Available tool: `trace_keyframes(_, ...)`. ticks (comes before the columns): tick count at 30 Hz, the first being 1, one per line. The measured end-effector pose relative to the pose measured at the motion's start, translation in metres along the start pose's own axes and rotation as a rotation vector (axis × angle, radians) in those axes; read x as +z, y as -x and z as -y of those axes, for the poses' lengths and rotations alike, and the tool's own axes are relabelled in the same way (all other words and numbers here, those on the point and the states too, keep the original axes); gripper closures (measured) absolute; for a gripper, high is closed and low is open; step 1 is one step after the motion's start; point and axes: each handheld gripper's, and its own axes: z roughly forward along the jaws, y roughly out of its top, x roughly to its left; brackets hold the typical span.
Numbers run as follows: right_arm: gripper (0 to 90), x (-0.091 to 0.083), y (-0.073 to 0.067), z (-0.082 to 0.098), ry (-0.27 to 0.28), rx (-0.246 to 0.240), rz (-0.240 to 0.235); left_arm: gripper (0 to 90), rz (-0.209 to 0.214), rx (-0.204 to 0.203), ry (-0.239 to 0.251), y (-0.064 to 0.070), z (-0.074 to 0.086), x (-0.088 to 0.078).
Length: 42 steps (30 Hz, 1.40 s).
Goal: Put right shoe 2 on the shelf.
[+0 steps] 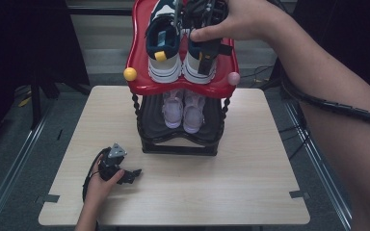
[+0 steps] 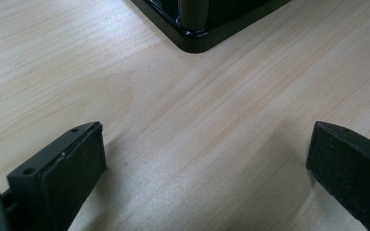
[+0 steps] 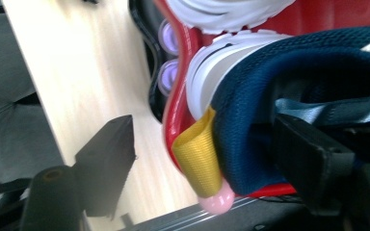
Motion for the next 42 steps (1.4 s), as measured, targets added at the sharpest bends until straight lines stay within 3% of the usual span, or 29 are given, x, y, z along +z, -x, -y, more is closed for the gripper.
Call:
trace_keyframes(22,21.6,-0.021,-0.008,0.009,-0.011,0.007,-0.027,0.0,0.000,0.000,0.000,0.000,0.000,0.000)
trace_keyframes(33,21.5,-0.025,-0.008,0.022,-0.025,0.029,-0.025,0.0,0.000,0.001,0.000,0.000,0.000,0.000)
trace_keyframes(42,22.2,-0.026,-0.010,0.036,-0.024,0.043,-0.051,0.0,0.000,0.000,0.000,0.000,0.000,0.000)
